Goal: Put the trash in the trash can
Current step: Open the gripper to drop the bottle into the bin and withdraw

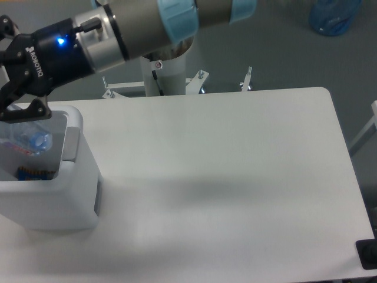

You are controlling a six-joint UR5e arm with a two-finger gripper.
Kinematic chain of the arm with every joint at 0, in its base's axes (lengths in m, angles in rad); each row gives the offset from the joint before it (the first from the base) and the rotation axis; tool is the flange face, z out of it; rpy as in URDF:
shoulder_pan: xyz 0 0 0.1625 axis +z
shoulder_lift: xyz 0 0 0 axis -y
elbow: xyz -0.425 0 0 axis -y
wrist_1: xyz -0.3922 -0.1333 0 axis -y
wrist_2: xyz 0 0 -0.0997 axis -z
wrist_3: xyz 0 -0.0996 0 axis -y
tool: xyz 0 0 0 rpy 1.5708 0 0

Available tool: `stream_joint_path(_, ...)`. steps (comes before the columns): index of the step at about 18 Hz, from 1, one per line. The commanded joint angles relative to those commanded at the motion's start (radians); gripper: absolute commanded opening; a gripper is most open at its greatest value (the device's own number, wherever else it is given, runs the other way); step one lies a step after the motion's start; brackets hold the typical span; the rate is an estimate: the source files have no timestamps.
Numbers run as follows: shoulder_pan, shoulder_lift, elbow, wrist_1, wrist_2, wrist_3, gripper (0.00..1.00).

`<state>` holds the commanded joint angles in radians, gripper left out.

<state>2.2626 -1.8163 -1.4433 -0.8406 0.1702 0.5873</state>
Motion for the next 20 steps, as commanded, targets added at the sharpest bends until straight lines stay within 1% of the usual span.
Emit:
stream_joint_path(1, 0.000, 0.002, -0.015, 0.002, 0.002, 0.011, 1.00)
stream_joint_path(3, 0.000, 0.006, -0.038, 0.002, 0.002, 0.012, 1.00)
stream_joint_path(8, 0.000, 0.014, -0.045, 0.000, 0.012, 0.009, 1.00)
stream_joint_path(10, 0.012, 0.006, -0.040, 0.002, 0.064, 0.014, 1.00)
stream_joint_path(11, 0.026, -0.009, -0.032, 0.002, 0.104, 0.028, 1.00)
stream_joint_path(12, 0.055, -0.029, -0.029, 0.002, 0.147, 0.054, 1.00)
stream_joint_path(14, 0.122, -0.040, -0.037, 0.003, 0.199, 0.098, 1.00)
stream_joint_path(17, 0.221, -0.070, -0.032, 0.002, 0.264, 0.115, 1.00)
stream_joint_path(20, 0.303, -0.092, -0.040, 0.002, 0.395, 0.152, 1.00)
